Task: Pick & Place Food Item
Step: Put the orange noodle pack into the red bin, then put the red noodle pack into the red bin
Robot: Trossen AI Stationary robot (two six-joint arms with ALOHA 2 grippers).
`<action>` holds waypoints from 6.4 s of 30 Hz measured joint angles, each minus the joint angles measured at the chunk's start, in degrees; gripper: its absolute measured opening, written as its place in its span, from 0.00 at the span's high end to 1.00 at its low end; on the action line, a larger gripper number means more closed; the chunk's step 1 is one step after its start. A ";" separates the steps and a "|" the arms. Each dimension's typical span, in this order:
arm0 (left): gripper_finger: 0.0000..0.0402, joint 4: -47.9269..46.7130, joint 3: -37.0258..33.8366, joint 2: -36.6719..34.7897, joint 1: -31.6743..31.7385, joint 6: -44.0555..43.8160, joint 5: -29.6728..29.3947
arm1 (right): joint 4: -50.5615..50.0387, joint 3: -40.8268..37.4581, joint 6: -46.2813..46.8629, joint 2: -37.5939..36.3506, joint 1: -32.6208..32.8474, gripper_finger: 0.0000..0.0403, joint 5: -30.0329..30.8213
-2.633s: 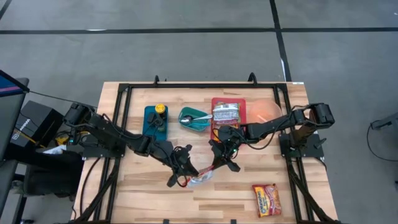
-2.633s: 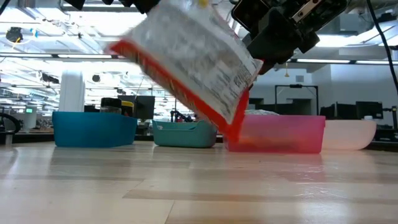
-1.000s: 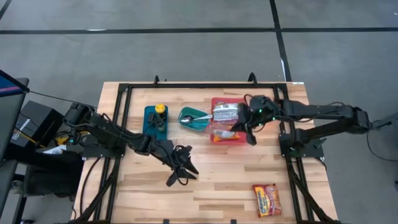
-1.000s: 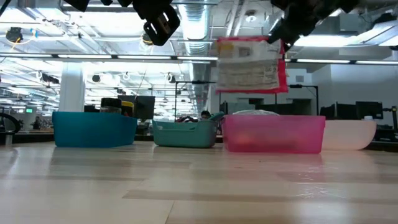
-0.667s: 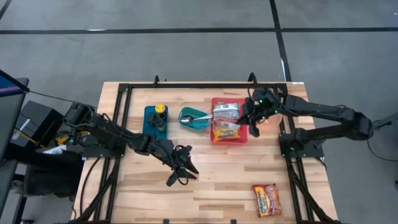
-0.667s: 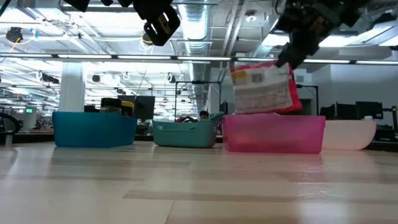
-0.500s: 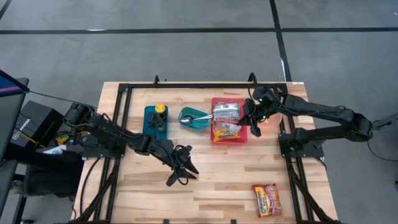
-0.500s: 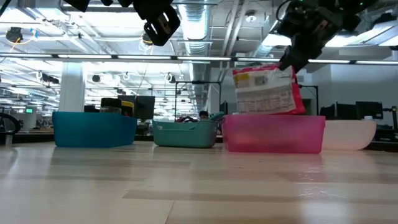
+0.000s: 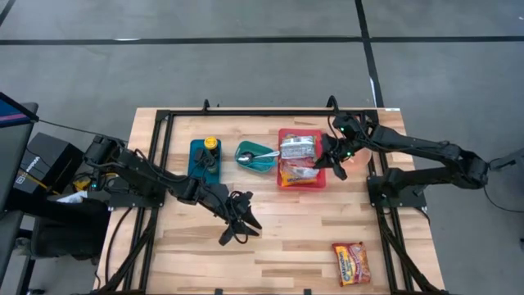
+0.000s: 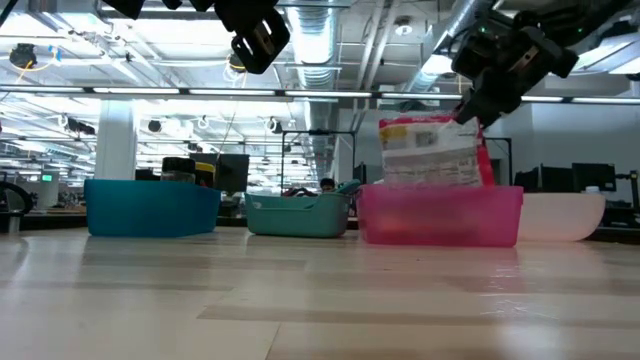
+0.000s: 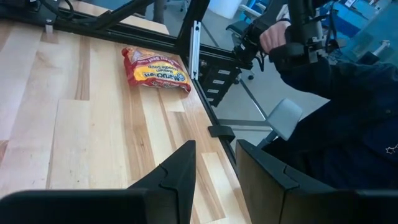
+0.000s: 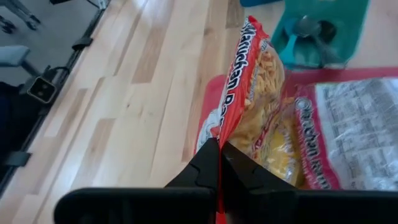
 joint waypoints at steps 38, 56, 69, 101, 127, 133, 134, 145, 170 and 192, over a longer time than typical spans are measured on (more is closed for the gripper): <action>0.73 0.13 0.00 0.00 0.04 0.04 -0.04 | 7.09 -3.54 5.99 9.26 -7.78 0.76 6.53; 0.73 0.17 -0.02 0.00 0.04 0.59 -0.07 | -2.66 3.18 6.41 5.64 -7.80 0.49 11.33; 0.73 0.30 -0.02 0.00 0.04 0.63 -1.69 | -11.67 3.22 16.19 -10.59 -5.17 0.58 10.81; 0.73 0.03 -0.02 0.00 0.07 2.38 -6.10 | -17.22 3.22 67.46 -7.70 45.50 0.99 34.92; 0.73 0.22 -0.04 0.00 0.04 2.14 -6.11 | -17.17 3.35 121.37 9.49 82.26 1.00 34.78; 0.73 0.45 -0.04 0.00 0.04 2.14 -6.12 | -17.14 3.37 123.43 12.73 85.22 1.00 31.17; 0.73 0.45 -0.04 0.00 0.04 2.14 -6.12 | -17.14 3.37 123.43 13.19 85.58 1.00 30.32; 0.73 0.46 -0.04 0.00 0.04 2.14 -6.10 | -16.81 3.43 117.72 18.33 90.28 1.00 27.19; 0.73 0.46 -0.04 0.00 0.04 2.12 -6.10 | 0.55 3.46 112.44 27.18 88.35 1.00 27.54; 0.73 0.44 -0.04 0.00 0.04 2.11 -6.11 | 9.26 3.45 93.53 27.16 74.09 1.00 31.72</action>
